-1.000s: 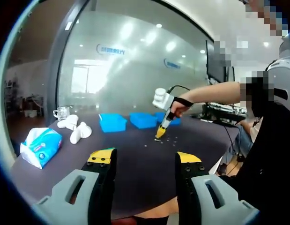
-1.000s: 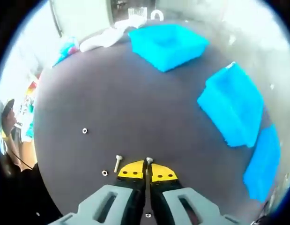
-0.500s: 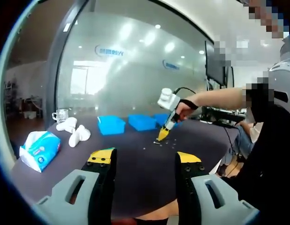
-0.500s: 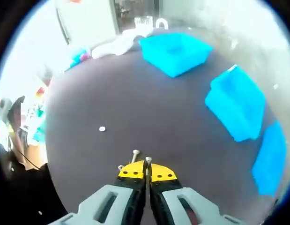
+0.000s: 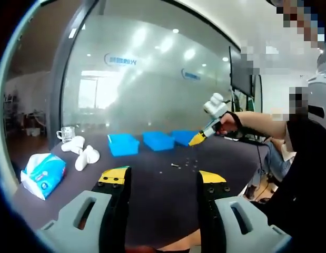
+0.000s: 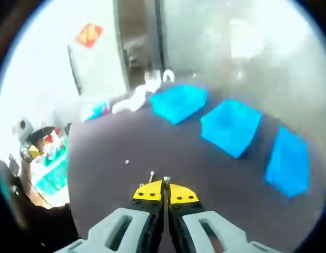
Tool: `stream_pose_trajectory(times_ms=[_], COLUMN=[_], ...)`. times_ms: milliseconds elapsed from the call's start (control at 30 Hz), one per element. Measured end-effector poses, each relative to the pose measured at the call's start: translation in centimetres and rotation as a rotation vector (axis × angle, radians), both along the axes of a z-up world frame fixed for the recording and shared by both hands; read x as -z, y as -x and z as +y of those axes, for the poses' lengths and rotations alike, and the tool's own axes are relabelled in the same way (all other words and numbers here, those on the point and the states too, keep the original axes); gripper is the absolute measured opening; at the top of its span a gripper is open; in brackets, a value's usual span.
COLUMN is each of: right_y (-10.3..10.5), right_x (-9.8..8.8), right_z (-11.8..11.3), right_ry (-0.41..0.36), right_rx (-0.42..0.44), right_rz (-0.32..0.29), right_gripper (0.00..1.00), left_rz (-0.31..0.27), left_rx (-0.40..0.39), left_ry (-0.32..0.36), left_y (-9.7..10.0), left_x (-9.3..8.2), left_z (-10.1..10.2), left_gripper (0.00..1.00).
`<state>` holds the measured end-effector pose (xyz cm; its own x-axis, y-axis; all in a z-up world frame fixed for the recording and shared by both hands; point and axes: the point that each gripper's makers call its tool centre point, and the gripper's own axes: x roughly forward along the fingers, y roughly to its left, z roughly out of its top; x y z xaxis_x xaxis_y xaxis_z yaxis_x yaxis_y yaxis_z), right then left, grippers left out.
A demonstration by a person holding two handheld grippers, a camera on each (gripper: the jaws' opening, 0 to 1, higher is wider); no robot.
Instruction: Sort the screws, nuts, and washers into the corresponding bins
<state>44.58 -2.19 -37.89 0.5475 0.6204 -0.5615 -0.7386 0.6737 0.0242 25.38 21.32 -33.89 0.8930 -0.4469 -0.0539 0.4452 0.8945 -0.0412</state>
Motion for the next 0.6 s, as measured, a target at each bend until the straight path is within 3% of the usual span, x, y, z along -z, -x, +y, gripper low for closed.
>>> stream_pose_trajectory(times_ms=[233,367,533,600], right_y=[1.9,3.1,5.1,5.5], right_x=[-3.3,-4.9,-5.8,-6.4], right_z=[-3.5,-5.2,-7.5,-8.7], right_ry=[-0.169,-0.265,-0.262,-0.247], right_rx=[0.064,0.092,0.130,0.164], right_rz=[-0.180,-0.231,-0.342,-0.422], right_gripper=[0.00,0.00,0.00,0.00], left_rz=[-0.010,-0.014,-0.013,-0.012], left_rx=[-0.005,-0.002,0.001,0.004], left_ry=[-0.008,-0.007,-0.012,-0.017], left_y=[-0.4,-0.6,-0.7,-0.7], left_x=[-0.6,-0.9,-0.9,-0.9], left_z=[0.2,0.1,-0.1,-0.2], left_gripper=[0.49,0.49,0.49,0.49])
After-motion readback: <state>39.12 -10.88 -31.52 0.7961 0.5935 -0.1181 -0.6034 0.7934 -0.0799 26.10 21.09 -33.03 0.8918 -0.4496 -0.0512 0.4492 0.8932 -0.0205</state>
